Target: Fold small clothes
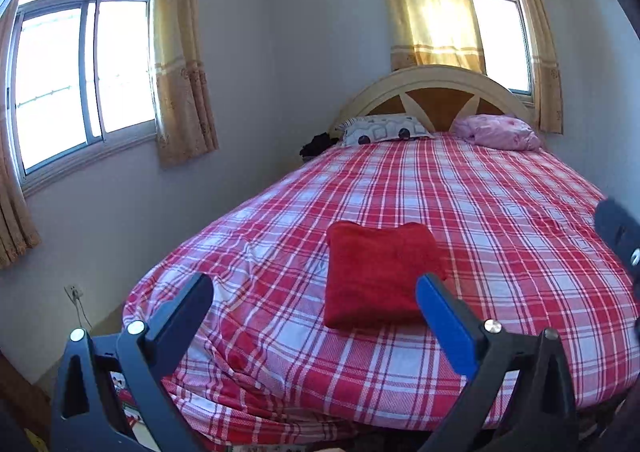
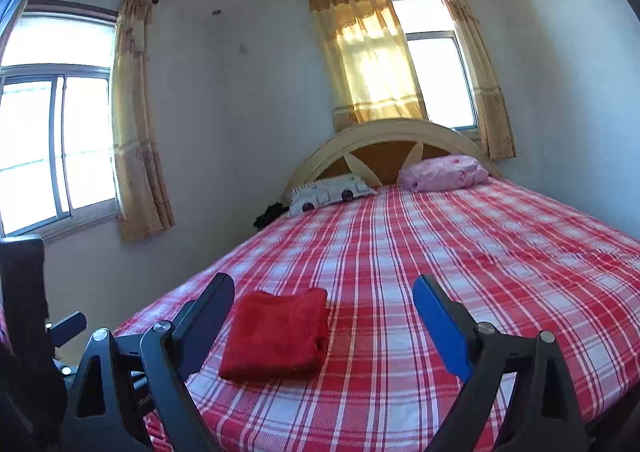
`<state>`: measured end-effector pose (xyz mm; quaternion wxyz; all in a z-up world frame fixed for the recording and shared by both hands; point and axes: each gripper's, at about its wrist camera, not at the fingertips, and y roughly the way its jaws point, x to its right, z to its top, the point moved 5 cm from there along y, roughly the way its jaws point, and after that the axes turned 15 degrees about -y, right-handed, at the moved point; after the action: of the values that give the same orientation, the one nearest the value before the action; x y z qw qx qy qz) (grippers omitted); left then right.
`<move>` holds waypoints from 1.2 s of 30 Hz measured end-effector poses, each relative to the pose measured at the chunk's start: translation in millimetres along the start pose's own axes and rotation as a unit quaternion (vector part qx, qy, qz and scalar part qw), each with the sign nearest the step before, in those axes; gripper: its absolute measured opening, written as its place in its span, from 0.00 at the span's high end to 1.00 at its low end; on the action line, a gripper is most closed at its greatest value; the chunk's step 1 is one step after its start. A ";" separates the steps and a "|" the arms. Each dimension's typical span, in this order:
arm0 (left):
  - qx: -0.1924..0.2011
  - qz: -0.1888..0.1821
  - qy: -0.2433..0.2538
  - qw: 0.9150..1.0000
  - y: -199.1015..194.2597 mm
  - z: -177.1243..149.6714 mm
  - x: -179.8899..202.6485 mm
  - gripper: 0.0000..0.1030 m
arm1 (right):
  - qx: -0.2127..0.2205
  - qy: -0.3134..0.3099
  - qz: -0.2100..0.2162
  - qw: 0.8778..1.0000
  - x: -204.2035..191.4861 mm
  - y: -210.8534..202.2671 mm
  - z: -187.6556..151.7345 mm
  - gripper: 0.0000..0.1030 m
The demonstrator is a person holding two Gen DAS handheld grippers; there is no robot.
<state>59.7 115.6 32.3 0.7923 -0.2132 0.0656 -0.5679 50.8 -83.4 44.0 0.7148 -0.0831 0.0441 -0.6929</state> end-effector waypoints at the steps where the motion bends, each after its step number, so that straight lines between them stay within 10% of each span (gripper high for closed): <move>1: -0.002 0.000 0.001 1.000 0.7 -0.9 1.1 0.00 | -0.005 -0.001 0.000 1.000 -0.3 1.6 -2.2 0.11; 36: -0.005 0.006 0.018 1.000 2.5 -5.9 6.3 0.00 | -0.028 0.001 -0.016 0.999 0.1 6.7 -11.1 0.11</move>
<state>62.0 108.9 26.8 0.7931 -0.2070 0.0837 -0.5667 55.4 -83.9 31.9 0.7012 -0.1034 0.0632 -0.7026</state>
